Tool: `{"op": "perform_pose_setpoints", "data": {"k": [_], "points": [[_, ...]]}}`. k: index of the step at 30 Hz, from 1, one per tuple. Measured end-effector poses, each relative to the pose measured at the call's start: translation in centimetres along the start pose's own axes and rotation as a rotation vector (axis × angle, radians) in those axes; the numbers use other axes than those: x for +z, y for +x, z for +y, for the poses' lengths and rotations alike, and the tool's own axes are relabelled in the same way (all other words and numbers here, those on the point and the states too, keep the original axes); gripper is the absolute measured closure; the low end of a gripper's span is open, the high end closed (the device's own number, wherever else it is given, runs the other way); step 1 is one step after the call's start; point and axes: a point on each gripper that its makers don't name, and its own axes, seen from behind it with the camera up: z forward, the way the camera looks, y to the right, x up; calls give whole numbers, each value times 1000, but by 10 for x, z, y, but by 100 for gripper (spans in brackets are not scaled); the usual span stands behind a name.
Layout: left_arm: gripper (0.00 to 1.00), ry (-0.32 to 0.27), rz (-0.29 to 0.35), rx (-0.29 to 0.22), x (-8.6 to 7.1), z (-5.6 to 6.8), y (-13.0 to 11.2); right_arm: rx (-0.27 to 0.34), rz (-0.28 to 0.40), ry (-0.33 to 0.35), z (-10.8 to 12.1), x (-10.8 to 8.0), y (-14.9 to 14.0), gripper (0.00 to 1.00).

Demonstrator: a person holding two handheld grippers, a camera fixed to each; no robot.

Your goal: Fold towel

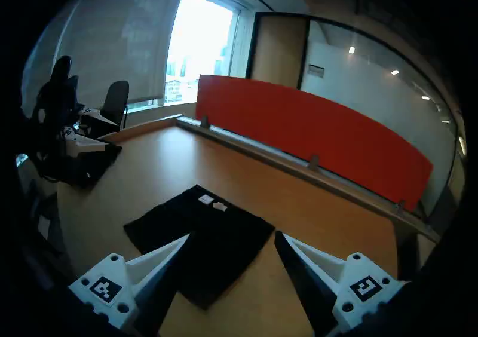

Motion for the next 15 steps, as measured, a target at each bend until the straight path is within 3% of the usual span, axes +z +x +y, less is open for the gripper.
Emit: {"op": "perform_pose_setpoints", "data": {"k": [15], "points": [[5,-68,-96,19,24,30,-51,-10,-86,64,-19,29,-59,0]]}}
